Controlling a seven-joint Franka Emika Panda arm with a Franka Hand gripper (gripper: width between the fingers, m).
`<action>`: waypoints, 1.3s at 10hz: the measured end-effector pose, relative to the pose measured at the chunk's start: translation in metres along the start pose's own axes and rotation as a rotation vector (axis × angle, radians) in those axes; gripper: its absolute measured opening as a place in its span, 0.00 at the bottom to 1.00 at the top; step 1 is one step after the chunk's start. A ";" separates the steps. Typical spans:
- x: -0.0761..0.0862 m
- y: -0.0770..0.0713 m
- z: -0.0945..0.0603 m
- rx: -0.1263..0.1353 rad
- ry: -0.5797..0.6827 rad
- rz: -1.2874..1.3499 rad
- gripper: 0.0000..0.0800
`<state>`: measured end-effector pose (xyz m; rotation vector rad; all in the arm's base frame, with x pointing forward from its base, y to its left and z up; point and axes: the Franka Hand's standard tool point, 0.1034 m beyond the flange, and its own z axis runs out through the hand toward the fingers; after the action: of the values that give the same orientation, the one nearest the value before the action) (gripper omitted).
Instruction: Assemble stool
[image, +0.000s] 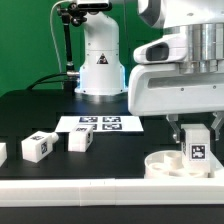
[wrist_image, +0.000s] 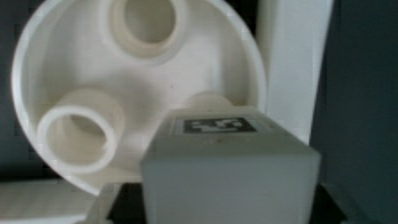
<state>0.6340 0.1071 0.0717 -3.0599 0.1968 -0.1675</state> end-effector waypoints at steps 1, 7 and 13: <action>0.000 -0.001 0.000 0.015 -0.006 0.131 0.43; -0.002 -0.004 0.000 0.019 -0.014 0.548 0.43; -0.002 -0.006 0.001 0.041 -0.034 0.896 0.43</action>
Offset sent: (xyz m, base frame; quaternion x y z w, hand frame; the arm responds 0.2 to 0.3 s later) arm 0.0000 0.0000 0.0000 0.0000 0.0000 0.1938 0.9810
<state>0.6326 0.1137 0.0713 -2.6070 1.4606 -0.0559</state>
